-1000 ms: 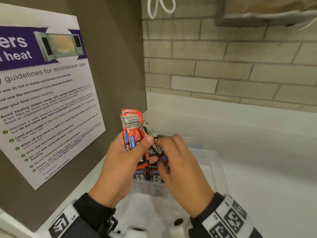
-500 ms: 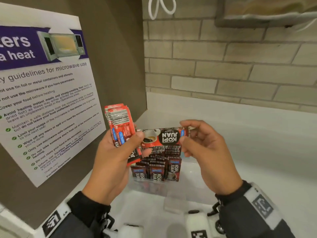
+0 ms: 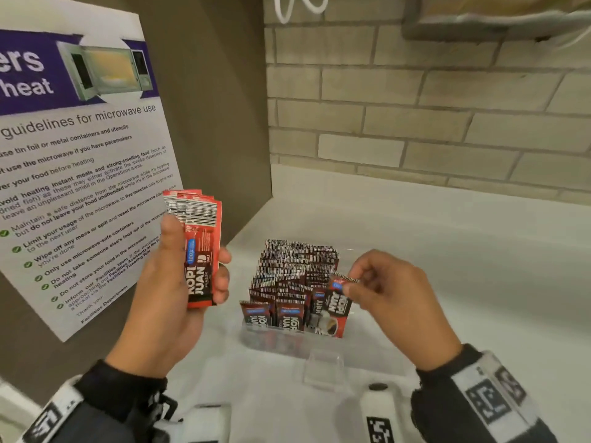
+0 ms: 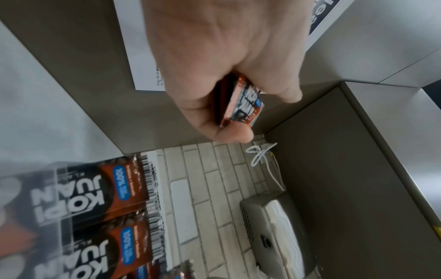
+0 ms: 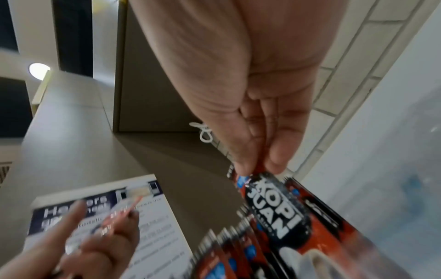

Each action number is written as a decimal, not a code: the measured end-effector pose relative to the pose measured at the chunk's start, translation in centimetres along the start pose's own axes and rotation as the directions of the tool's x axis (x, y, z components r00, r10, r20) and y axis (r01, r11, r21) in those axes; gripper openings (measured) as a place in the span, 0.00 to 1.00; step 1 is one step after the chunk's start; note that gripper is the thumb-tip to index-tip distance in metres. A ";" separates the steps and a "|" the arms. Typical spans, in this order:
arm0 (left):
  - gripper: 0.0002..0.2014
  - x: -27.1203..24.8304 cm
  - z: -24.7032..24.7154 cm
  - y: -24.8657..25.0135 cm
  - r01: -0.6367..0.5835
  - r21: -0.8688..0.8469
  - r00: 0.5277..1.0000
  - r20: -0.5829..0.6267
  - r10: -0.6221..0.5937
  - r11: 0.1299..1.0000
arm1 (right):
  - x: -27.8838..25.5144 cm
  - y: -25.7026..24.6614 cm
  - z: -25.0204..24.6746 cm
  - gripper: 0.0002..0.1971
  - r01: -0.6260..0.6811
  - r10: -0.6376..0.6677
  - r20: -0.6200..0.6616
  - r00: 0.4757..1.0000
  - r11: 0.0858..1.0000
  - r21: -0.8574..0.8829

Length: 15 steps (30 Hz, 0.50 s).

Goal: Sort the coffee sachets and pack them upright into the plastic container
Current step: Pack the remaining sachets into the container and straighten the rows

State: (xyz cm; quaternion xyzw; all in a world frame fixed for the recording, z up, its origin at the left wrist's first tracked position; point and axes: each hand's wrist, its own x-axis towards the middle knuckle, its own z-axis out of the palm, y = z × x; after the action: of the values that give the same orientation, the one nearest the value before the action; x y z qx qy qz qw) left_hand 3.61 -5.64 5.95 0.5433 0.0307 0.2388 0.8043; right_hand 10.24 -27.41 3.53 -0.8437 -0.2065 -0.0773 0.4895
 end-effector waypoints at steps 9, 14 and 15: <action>0.35 -0.4 -0.6 -0.6 0.036 -0.021 0.991 0.129 -0.033 0.999 | 0.5 0.9 2.9 0.09 0.016 -0.009 0.036 0.999 0.982 -0.190; 0.35 -0.7 -0.7 -0.8 0.047 -0.028 0.991 0.123 -0.043 0.998 | 0.6 1.3 3.3 0.16 0.002 0.005 0.038 0.999 0.984 -0.176; 0.34 -0.7 -0.7 -0.9 0.049 -0.030 0.992 0.122 -0.045 0.998 | 0.6 1.4 3.2 0.18 -0.004 0.011 0.037 0.999 0.985 -0.170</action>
State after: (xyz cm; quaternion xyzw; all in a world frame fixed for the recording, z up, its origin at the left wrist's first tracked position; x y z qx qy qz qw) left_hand 3.14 -5.63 4.72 0.5425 -0.0095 0.1870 0.8189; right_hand 11.14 -25.10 1.01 -0.8844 -0.2053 -0.0767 0.4120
